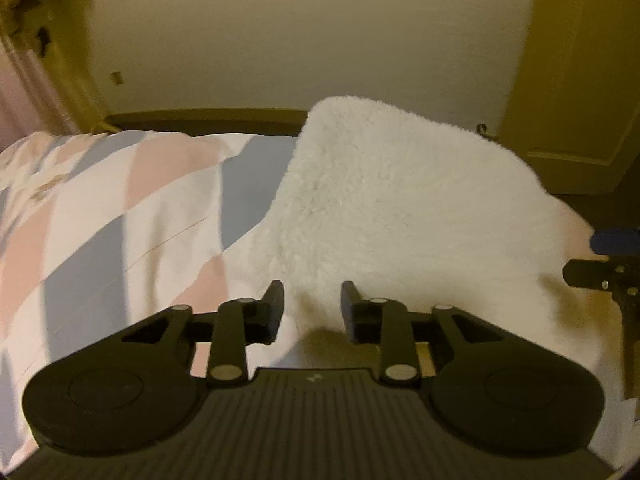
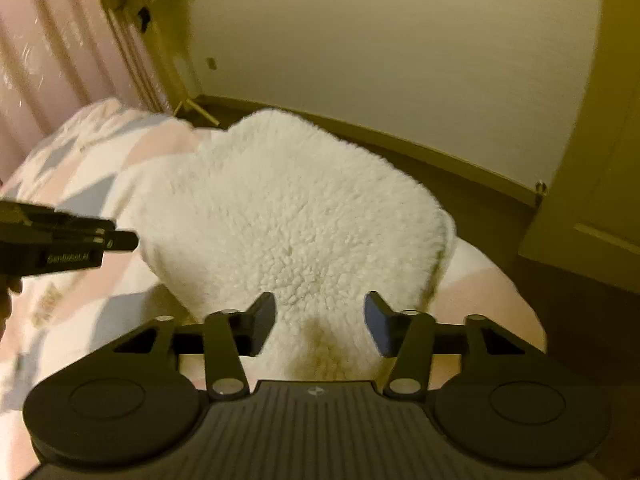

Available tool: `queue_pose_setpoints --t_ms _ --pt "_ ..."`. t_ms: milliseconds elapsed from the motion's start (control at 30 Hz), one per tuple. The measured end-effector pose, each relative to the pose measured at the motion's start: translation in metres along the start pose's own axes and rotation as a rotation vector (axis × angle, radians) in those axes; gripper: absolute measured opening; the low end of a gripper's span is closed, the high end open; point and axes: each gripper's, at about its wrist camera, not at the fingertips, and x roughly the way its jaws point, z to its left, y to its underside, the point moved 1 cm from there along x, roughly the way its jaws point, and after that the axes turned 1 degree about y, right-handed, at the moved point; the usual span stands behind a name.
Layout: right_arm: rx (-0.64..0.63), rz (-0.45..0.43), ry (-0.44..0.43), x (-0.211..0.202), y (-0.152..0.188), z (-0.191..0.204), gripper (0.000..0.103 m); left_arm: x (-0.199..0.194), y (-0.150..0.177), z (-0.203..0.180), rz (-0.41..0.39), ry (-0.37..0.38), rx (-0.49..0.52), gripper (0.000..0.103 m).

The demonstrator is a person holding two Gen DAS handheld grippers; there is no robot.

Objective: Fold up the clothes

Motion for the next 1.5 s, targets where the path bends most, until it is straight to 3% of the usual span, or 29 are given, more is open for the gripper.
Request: queue_pose_setpoints --t_ms 100,200,267,367,433,667,833,1000,1200,1500 --pt "0.052 0.033 -0.013 -0.037 0.001 -0.003 0.076 -0.046 0.000 -0.009 0.032 0.002 -0.077 0.051" --pt "0.089 0.030 -0.031 -0.077 0.004 -0.003 0.094 -0.093 0.003 -0.017 0.029 0.001 -0.138 0.067" --pt "0.099 0.015 -0.037 -0.105 0.008 0.000 0.099 -0.125 0.006 -0.026 0.029 -0.017 -0.152 0.071" --pt "0.084 -0.014 -0.022 -0.143 0.011 0.005 0.101 -0.165 0.007 -0.037 0.031 -0.050 -0.159 0.079" --pt "0.071 -0.034 -0.011 -0.165 0.012 0.009 0.101 -0.193 0.009 -0.045 0.017 -0.072 -0.159 0.090" --pt "0.005 -0.095 0.071 -0.211 0.006 0.013 0.102 -0.265 0.011 -0.066 -0.062 -0.126 -0.196 0.101" --pt "-0.029 -0.168 0.113 -0.233 0.003 0.005 0.103 -0.295 0.014 -0.075 -0.109 -0.101 -0.292 0.102" --pt "-0.089 -0.228 0.195 -0.251 0.004 -0.006 0.103 -0.313 0.013 -0.091 -0.119 -0.162 -0.347 0.102" --pt "-0.112 -0.189 0.080 -0.260 0.009 -0.030 0.103 -0.326 0.015 -0.109 -0.137 -0.184 -0.387 0.102" --pt "-0.025 -0.092 0.052 -0.266 0.013 -0.031 0.103 -0.332 0.032 -0.118 -0.081 -0.200 -0.379 0.102"
